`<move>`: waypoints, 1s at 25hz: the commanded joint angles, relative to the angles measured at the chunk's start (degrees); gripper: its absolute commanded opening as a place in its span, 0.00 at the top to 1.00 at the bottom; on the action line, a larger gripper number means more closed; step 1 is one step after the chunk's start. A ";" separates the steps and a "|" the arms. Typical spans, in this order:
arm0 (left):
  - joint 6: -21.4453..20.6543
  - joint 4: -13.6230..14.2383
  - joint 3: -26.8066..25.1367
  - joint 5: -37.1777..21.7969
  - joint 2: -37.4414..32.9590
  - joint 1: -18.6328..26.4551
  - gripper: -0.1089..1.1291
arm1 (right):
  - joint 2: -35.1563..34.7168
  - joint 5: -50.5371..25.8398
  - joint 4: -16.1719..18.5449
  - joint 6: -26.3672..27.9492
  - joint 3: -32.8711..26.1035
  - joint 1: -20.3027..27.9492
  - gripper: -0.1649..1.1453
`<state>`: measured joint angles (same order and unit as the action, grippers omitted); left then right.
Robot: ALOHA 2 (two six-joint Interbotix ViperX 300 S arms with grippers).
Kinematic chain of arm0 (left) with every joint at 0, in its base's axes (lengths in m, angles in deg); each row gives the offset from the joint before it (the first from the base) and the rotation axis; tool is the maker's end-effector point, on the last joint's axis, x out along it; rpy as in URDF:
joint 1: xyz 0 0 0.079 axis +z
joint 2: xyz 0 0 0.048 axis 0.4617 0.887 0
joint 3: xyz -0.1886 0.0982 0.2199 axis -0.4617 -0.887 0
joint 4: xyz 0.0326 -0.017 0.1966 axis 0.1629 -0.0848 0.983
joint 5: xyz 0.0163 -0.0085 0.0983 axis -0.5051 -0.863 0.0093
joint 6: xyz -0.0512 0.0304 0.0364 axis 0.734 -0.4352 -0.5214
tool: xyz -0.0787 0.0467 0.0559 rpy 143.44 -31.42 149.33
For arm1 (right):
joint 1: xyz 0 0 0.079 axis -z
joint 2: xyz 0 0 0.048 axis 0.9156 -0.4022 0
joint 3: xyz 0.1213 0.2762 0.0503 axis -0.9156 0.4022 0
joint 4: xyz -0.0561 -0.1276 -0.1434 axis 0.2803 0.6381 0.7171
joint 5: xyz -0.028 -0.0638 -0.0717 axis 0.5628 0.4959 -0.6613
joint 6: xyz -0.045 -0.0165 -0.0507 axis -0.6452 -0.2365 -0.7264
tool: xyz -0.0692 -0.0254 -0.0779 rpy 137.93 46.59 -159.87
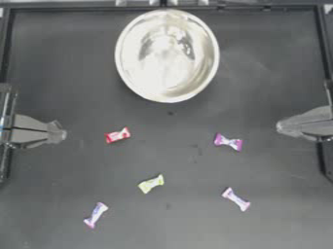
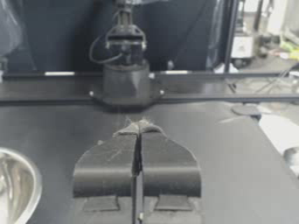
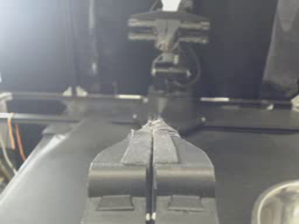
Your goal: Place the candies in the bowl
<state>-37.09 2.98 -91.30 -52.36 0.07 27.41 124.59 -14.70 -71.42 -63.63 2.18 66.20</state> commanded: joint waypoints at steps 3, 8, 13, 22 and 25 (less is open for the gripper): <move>-0.44 -0.18 0.88 -0.62 -1.14 0.26 0.87 | -0.44 0.88 -0.09 0.18 0.79 0.09 0.88; -0.44 -0.18 1.14 -1.67 -1.14 0.18 0.84 | -0.09 0.97 0.26 -0.09 0.88 0.09 0.79; -0.44 -0.26 1.49 -1.76 -0.97 0.44 0.54 | 0.09 1.14 0.26 -0.53 0.88 0.09 0.56; -0.53 -0.18 2.90 -5.62 -0.97 1.76 0.12 | 0.18 1.49 0.09 -0.35 0.97 0.09 0.11; -0.44 -0.18 5.27 -11.34 -0.44 4.22 0.08 | 0.09 1.41 -0.09 -0.35 1.05 0.09 0.12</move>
<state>-37.53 2.81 -88.75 -61.23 -1.24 30.13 124.94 -13.65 -71.24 -64.06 3.76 66.28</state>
